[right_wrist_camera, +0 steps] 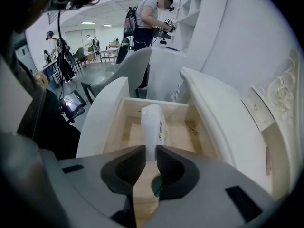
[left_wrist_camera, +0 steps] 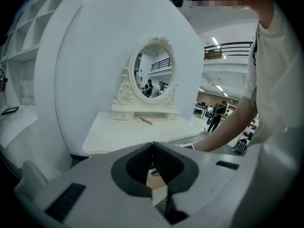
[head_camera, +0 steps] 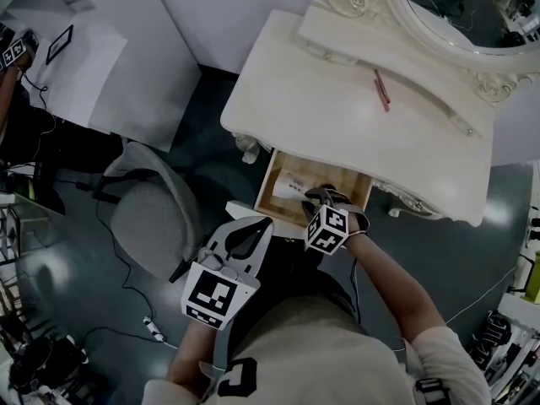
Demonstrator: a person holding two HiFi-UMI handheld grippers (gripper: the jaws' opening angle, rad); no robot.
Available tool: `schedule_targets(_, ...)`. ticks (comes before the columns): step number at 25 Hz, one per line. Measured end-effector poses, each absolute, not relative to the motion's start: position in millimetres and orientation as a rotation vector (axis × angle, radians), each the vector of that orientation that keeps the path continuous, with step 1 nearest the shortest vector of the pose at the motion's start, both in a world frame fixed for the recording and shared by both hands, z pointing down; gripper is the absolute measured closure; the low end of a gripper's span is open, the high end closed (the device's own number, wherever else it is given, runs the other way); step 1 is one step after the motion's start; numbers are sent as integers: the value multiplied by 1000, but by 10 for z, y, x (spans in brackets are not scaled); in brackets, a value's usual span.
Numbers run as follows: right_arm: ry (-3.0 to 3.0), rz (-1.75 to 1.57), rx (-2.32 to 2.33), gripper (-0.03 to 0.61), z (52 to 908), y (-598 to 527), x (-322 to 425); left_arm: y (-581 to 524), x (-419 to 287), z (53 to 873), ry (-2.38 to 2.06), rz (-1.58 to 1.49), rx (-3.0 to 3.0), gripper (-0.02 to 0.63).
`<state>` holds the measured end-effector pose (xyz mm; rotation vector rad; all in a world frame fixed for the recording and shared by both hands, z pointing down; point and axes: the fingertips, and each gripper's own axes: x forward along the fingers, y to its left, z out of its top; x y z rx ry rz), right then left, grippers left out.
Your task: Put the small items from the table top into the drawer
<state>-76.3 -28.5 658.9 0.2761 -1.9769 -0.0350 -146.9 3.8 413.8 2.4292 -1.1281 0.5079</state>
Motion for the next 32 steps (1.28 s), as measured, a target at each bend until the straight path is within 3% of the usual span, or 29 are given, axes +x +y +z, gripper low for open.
schedule_targets(22, -1915, 51, 256, 468, 6956, -453, -719, 122, -1544, 4208, -1118, 523, 2412, 555)
schedule_targets(32, -1932, 90, 274, 396, 6980, -506, -777, 118, -1583, 4215, -1129, 529, 2401, 555)
